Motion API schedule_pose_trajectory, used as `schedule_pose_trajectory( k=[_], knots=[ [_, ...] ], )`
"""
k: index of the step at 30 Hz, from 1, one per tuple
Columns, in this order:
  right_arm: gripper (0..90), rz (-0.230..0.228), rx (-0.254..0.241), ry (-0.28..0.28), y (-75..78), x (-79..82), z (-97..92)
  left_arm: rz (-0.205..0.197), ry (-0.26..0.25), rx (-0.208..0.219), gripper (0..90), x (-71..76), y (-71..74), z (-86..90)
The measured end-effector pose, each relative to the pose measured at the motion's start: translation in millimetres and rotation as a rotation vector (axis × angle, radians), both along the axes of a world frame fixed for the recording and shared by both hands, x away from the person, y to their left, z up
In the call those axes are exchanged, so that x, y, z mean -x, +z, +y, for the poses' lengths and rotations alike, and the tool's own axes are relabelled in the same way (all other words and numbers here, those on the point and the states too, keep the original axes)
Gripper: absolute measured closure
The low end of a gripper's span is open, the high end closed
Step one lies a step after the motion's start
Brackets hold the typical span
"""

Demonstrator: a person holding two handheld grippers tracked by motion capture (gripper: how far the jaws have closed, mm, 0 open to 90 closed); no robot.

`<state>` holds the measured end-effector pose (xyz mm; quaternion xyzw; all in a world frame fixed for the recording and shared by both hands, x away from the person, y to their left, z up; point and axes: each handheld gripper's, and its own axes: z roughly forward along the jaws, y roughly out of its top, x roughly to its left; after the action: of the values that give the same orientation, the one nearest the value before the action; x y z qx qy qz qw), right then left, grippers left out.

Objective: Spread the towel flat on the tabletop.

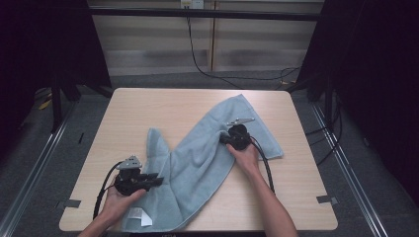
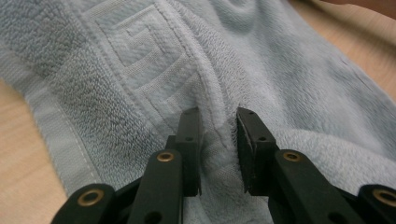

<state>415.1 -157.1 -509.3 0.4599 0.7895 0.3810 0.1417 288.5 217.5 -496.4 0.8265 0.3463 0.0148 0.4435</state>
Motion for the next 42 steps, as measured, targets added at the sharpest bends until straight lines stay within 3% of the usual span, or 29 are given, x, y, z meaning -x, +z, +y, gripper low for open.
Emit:
schedule_pose_trajectory(
  k=[4,6,10,15,20,22,25,28,30,32,34,37,42],
  knots=[
    [86.7,0.000,0.008,0.006,0.0,-14.0,11.1,0.009,-0.018,0.010,72.2,10.6,2.7,-4.9],
    [86.6,-0.014,0.043,0.007,1.4,-19.9,17.5,0.013,-0.043,0.021,72.3,16.7,4.2,-10.1],
    [86.2,-0.026,0.059,0.000,2.0,-25.2,18.0,0.020,-0.076,0.045,72.1,23.2,6.5,-16.2],
    [79.4,-0.037,0.031,0.004,7.7,-15.2,11.8,0.011,-0.080,0.073,67.5,22.5,12.0,-12.3],
    [71.3,-0.069,-0.025,0.010,26.4,15.6,0.8,-0.027,-0.078,0.129,70.4,20.7,23.0,-5.8],
    [68.9,-0.085,-0.023,0.041,33.3,34.1,-1.2,-0.037,-0.077,0.146,73.7,19.1,27.5,-4.1],
    [68.6,-0.083,-0.069,0.094,39.2,62.1,-1.6,-0.056,-0.073,0.147,76.8,12.6,31.8,-3.5],
    [68.6,-0.072,-0.076,0.160,41.6,88.7,5.3,-0.067,-0.045,0.122,74.8,-2.0,31.9,-6.3],
    [68.9,-0.066,-0.074,0.213,42.8,110.3,14.8,-0.075,-0.029,0.083,70.5,-12.6,29.1,-10.5],
    [68.9,-0.053,-0.099,0.251,41.4,125.6,22.1,-0.068,-0.017,0.080,65.9,-21.6,23.0,-12.8],
    [66.9,-0.036,-0.102,0.279,36.1,141.2,29.7,-0.065,-0.010,0.031,65.2,-27.7,14.3,-16.2],
    [61.4,-0.018,-0.048,0.298,27.1,162.3,34.0,-0.048,-0.014,0.021,68.1,-27.2,7.4,-15.3],
    [54.6,0.010,-0.051,0.262,19.4,176.1,18.2,-0.043,-0.029,-0.007,82.4,-18.3,3.4,-12.8]
  ],
)
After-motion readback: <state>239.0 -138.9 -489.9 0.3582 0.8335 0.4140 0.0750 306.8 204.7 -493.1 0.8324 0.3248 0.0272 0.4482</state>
